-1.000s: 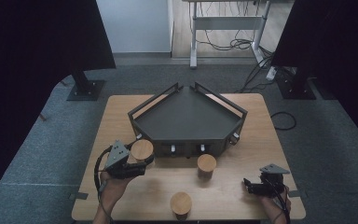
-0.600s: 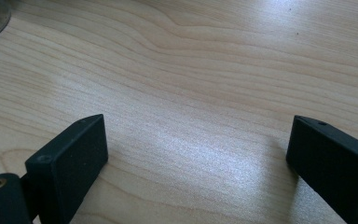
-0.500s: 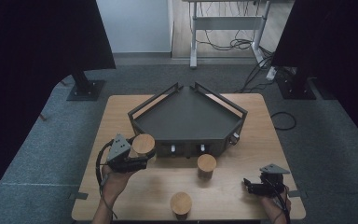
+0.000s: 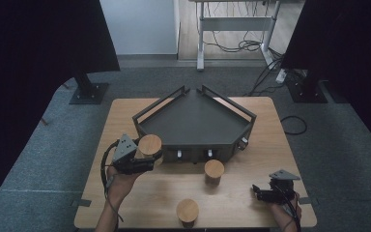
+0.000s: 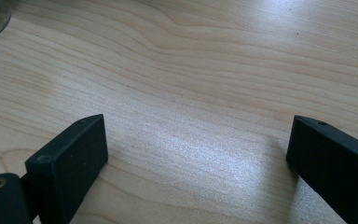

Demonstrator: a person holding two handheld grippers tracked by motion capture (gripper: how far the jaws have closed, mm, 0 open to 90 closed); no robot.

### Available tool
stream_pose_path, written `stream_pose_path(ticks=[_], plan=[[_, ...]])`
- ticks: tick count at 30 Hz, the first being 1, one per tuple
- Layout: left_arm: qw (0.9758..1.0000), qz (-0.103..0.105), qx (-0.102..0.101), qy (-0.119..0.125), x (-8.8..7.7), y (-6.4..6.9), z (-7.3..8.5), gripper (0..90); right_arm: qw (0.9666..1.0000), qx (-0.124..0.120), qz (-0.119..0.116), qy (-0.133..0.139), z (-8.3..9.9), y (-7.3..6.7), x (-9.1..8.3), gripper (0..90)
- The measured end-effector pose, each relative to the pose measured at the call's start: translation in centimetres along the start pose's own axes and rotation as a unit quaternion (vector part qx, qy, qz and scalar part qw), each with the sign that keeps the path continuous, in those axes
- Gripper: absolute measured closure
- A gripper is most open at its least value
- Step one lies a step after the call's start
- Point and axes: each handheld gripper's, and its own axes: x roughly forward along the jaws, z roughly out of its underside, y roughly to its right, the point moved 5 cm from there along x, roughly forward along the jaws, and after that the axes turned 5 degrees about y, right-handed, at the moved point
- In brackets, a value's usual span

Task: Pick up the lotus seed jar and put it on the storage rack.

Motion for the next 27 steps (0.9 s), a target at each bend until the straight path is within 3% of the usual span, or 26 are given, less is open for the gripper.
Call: stream_pose_path(ticks=[18,27], plan=[[1.0000,-0.007,0.005,0.000,1.0,-0.6,-1.0,24.2,1.0000,0.000,0.000,0.000,0.0,0.0,0.0,4.6],[1.0000,-0.009,-0.001,0.002,1.6,-1.0,-1.2,24.2,1.0000,0.000,0.000,0.000,0.0,0.0,0.0,4.5]])
